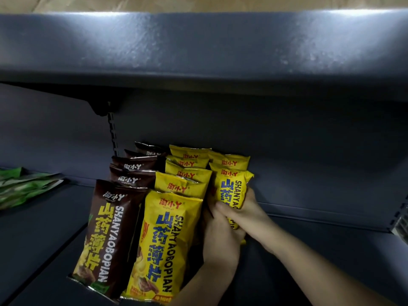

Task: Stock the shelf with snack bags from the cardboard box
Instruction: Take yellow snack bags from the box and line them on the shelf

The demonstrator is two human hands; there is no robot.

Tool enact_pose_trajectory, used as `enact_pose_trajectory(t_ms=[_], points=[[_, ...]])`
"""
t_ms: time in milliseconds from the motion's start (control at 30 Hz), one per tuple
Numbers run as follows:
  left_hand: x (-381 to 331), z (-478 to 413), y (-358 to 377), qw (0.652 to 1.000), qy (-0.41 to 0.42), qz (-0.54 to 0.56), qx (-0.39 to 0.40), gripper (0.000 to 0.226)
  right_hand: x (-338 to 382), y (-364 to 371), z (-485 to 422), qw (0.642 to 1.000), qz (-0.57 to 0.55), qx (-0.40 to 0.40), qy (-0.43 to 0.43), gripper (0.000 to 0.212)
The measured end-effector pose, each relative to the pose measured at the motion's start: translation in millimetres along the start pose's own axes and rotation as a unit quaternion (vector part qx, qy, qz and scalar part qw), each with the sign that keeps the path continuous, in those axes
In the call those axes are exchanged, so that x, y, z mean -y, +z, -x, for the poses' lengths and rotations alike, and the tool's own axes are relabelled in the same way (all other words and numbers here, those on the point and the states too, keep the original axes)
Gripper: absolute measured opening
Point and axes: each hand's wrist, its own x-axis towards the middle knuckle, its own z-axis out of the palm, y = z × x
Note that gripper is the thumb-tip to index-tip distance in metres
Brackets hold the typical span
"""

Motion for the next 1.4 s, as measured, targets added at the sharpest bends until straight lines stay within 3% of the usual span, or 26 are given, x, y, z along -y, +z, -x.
enact_pose_trajectory(t_ms=[100,300,400,533,667,833,933,1033,1167,1267,1333,1400], points=[[-1.0,1.1,0.2,1.000,-0.007,0.008,-0.009,0.056,-3.6,-6.7,1.8,0.999,0.028,0.028,0.013,0.061],[-4.3,3.5,-3.0,0.999,-0.012,0.028,-0.024,0.047,-9.2,-1.0,6.7,0.997,0.079,-0.013,0.004,0.045],[-5.3,4.8,-3.9,0.999,-0.011,0.038,-0.025,0.048,-7.7,-3.4,8.1,0.997,0.079,0.006,-0.014,0.039],[-2.6,3.0,-0.5,0.999,-0.023,0.033,-0.022,0.063,-6.0,-7.5,8.7,0.997,0.065,0.023,-0.023,0.035],[2.3,-1.3,3.5,0.999,-0.017,-0.010,-0.028,0.090,-12.0,-3.4,6.3,0.997,0.075,-0.021,-0.029,0.024],[0.1,5.1,0.9,0.996,0.011,-0.083,-0.041,0.102,-12.0,2.4,10.0,0.993,0.100,-0.062,-0.017,0.032],[1.0,17.0,0.6,0.978,0.097,-0.161,-0.093,0.095,-7.2,3.4,14.6,0.990,0.119,-0.077,-0.014,0.032],[-8.8,36.5,-13.6,0.939,0.218,-0.244,-0.109,0.065,-2.4,1.8,19.5,0.992,0.112,-0.052,-0.033,0.010],[-18.9,57.9,-57.6,0.876,0.372,-0.289,-0.106,0.056,0.3,-1.8,30.3,0.991,0.100,-0.063,-0.055,0.025],[-3.5,65.3,-95.5,0.842,0.416,-0.315,-0.139,0.058,-0.2,-4.9,43.6,0.954,0.186,-0.196,-0.132,0.053],[14.7,67.3,-118.6,0.824,0.410,-0.365,-0.142,0.067,2.8,-9.0,53.1,0.891,0.305,-0.242,-0.233,0.063],[34.1,67.7,-136.1,0.810,0.393,-0.416,-0.127,0.073,4.7,-10.8,56.8,0.817,0.427,-0.218,-0.320,0.073]])
